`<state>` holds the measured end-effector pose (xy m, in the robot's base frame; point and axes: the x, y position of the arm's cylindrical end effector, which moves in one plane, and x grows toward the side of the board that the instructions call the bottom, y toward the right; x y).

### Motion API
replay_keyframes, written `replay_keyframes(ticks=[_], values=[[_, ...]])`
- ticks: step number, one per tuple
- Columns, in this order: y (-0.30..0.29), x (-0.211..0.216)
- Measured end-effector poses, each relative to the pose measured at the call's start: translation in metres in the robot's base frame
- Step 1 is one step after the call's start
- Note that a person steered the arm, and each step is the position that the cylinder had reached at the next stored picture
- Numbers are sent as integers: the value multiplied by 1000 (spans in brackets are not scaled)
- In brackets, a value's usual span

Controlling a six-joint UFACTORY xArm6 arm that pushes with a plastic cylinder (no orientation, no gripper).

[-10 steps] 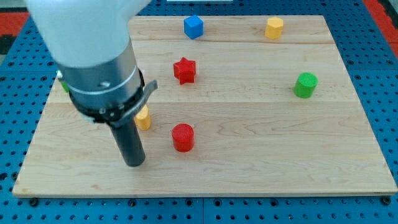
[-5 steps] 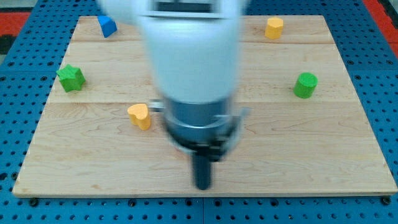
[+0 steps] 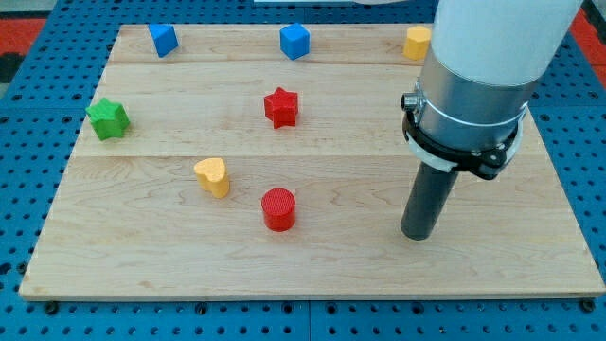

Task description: Push the red star towards the red circle

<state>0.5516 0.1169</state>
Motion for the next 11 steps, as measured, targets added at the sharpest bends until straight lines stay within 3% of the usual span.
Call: replay_keyframes(ticks=[1,2,4,6,8,9,10,11], values=[[4,15],[4,56],[8,59],[-210,52],[-281,-77],[-263,-154],[-224,-194],[-136,-204]])
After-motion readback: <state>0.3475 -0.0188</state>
